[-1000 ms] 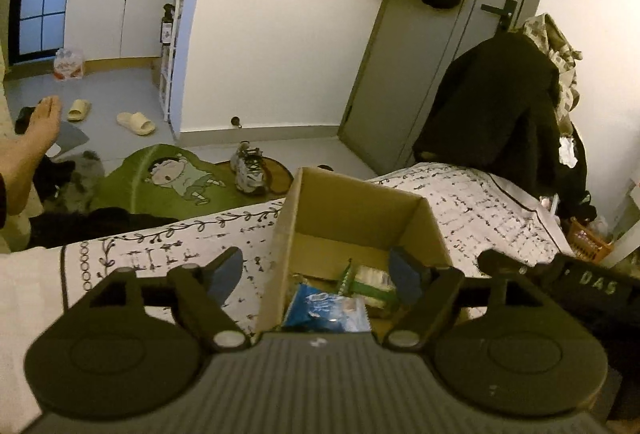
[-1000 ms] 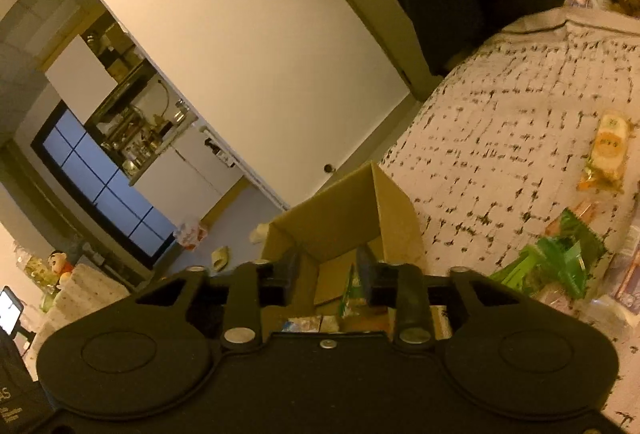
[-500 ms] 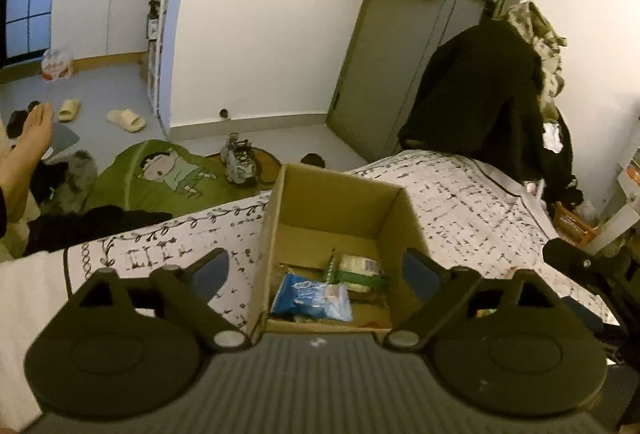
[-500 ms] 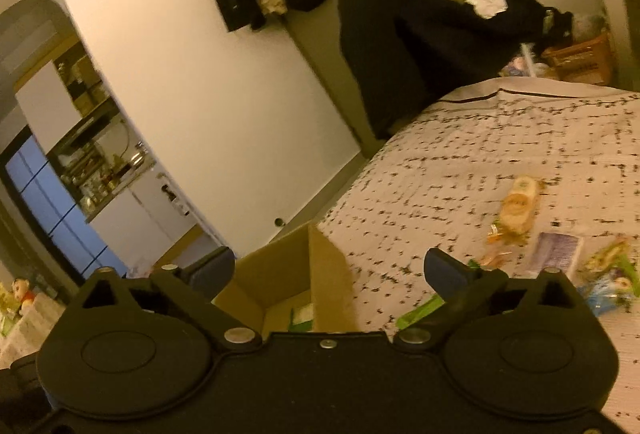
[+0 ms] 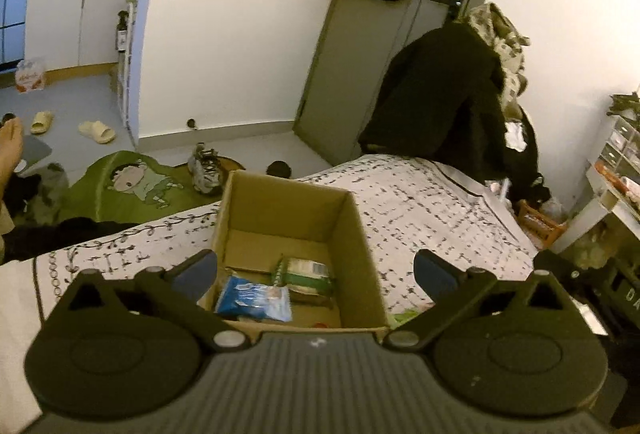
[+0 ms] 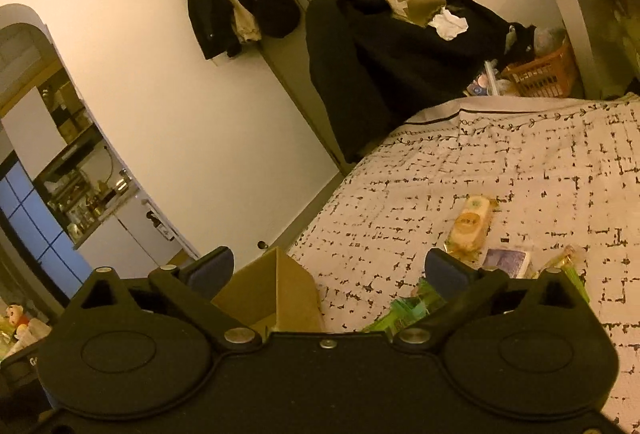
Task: Organize snacks
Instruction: 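Move both open grippers back over the remaining snack pile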
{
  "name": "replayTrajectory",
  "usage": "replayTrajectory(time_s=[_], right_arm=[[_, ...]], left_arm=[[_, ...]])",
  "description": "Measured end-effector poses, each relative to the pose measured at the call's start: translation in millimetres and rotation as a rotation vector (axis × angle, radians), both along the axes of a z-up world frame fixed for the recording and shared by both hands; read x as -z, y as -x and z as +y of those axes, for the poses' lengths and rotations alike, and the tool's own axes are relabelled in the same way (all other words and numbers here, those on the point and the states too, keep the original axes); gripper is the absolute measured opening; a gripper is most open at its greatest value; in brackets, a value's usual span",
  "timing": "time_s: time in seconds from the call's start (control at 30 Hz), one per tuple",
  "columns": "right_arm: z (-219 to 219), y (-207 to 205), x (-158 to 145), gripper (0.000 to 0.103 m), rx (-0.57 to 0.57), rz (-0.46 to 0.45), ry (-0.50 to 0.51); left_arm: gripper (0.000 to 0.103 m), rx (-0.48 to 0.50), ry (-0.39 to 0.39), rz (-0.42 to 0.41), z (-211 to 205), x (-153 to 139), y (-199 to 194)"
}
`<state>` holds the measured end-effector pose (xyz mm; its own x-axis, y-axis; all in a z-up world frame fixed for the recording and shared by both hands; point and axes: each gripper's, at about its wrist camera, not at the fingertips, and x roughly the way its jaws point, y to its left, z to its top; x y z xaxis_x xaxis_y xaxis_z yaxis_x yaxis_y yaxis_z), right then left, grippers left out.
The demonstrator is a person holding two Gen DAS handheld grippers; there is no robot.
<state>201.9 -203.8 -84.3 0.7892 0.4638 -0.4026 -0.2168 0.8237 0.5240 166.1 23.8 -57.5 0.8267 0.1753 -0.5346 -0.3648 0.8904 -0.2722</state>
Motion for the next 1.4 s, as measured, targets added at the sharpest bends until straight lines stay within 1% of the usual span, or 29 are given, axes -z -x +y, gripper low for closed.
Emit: replayTrajectory(time_s=[0.1, 0.2, 0.27, 0.4, 0.5, 0.63, 0.77, 0.9, 0.93, 1.0, 1.07, 1.13, 1.2, 1.3, 1.37, 1.4], right_arm=[[-3.7, 3.5, 0.6, 0.103, 0.007, -0.003, 0.002], [-7.6, 8.0, -1.7, 0.103, 0.03, -0.029, 0.012], [-10.0, 9.4, -2.0, 0.103, 0.038, -0.042, 0.017], [-14.3, 10.0, -0.8, 0.103, 0.028, -0.026, 0.039], [-18.5, 10.1, -0.1, 0.103, 0.008, -0.01, 0.038], [-24.9, 11.0, 3.1, 0.103, 0.021, 0.024, 0.041], [-37.6, 14.7, 3.6, 0.103, 0.059, 0.033, 0.066], [-57.8, 14.3, 9.1, 0.103, 0.143, 0.078, 0.024], [-62.2, 13.0, 10.5, 0.103, 0.169, 0.09, 0.015], [-69.0, 10.3, 14.9, 0.1, 0.209, 0.113, 0.009], [-74.2, 7.4, 21.3, 0.091, 0.241, 0.153, 0.014], [-79.5, 4.2, 28.8, 0.086, 0.264, 0.205, 0.005], [-86.0, 1.1, 37.5, 0.085, 0.28, 0.255, -0.026], [-92.4, -3.3, 49.1, 0.078, 0.299, 0.307, -0.073], [-95.4, -8.1, 56.3, 0.071, 0.311, 0.341, -0.092], [-96.7, -9.8, 59.7, 0.07, 0.315, 0.359, -0.107]], left_arm=[[0.103, 0.023, 0.004, -0.001, -5.1, -1.2, -0.9], [0.103, 0.042, -0.012, -0.001, -11.2, -3.3, -1.6], [0.103, 0.056, -0.008, -0.002, -14.0, -3.8, -2.6], [0.103, 0.078, 0.006, 0.013, -20.1, -2.1, -5.0], [0.103, 0.074, 0.014, 0.036, -23.8, 1.7, -6.0], [0.103, 0.093, 0.014, 0.064, -28.7, 8.1, -9.7], [0.103, 0.093, 0.028, 0.074, -32.4, 12.5, -11.7], [0.102, 0.113, 0.007, 0.049, -43.4, 12.6, -8.8], [0.101, 0.123, 0.012, 0.042, -46.5, 13.5, -8.4], [0.101, 0.139, 0.031, 0.029, -51.2, 14.7, -9.5], [0.1, 0.156, 0.036, 0.017, -58.9, 16.6, -10.4], [0.097, 0.177, 0.033, 0.003, -68.1, 18.4, -11.5], [0.096, 0.191, 0.029, -0.002, -75.4, 20.3, -14.1], [0.092, 0.205, 0.04, -0.006, -85.4, 24.6, -18.6], [0.088, 0.217, 0.045, -0.01, -91.8, 27.9, -21.6], [0.084, 0.226, 0.047, -0.008, -95.2, 30.1, -24.5]])
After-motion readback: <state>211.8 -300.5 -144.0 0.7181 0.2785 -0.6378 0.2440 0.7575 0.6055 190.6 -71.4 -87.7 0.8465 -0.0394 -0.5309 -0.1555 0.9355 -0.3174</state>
